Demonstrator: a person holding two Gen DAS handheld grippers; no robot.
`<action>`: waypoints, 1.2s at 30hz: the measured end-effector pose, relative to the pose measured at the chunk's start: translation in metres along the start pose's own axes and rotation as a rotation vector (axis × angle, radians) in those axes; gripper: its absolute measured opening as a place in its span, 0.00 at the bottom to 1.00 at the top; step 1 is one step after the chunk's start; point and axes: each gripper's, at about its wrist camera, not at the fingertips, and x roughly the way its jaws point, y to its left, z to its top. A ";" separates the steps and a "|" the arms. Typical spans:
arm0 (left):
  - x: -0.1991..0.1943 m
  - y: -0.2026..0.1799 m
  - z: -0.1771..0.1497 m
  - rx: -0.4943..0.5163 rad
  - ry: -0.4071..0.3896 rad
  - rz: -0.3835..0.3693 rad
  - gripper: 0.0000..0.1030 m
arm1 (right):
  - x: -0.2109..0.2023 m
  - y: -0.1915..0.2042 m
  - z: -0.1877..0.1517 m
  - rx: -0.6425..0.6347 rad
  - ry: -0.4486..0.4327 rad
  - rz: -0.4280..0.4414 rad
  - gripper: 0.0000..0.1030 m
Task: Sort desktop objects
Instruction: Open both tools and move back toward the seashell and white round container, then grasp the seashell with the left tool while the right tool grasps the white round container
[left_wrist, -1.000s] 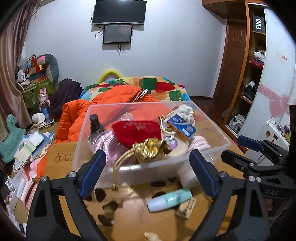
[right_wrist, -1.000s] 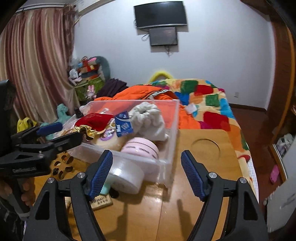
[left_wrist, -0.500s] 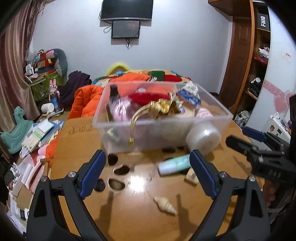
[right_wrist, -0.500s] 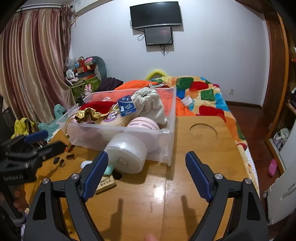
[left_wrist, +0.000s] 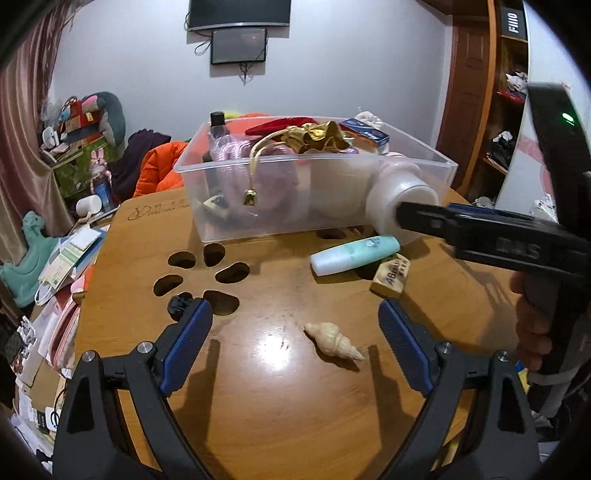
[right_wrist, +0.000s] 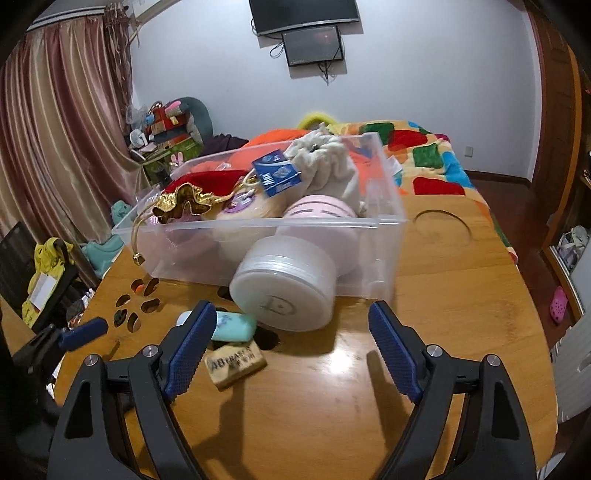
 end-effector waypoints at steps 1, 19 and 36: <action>-0.001 -0.001 -0.001 0.002 -0.002 -0.007 0.89 | 0.003 0.003 0.002 -0.008 0.000 -0.014 0.79; 0.009 -0.006 -0.012 -0.015 0.038 -0.085 0.56 | 0.022 0.002 0.002 0.039 0.054 0.003 0.62; 0.010 -0.022 -0.015 0.045 0.036 0.028 0.20 | -0.012 -0.017 -0.010 0.042 -0.009 0.004 0.62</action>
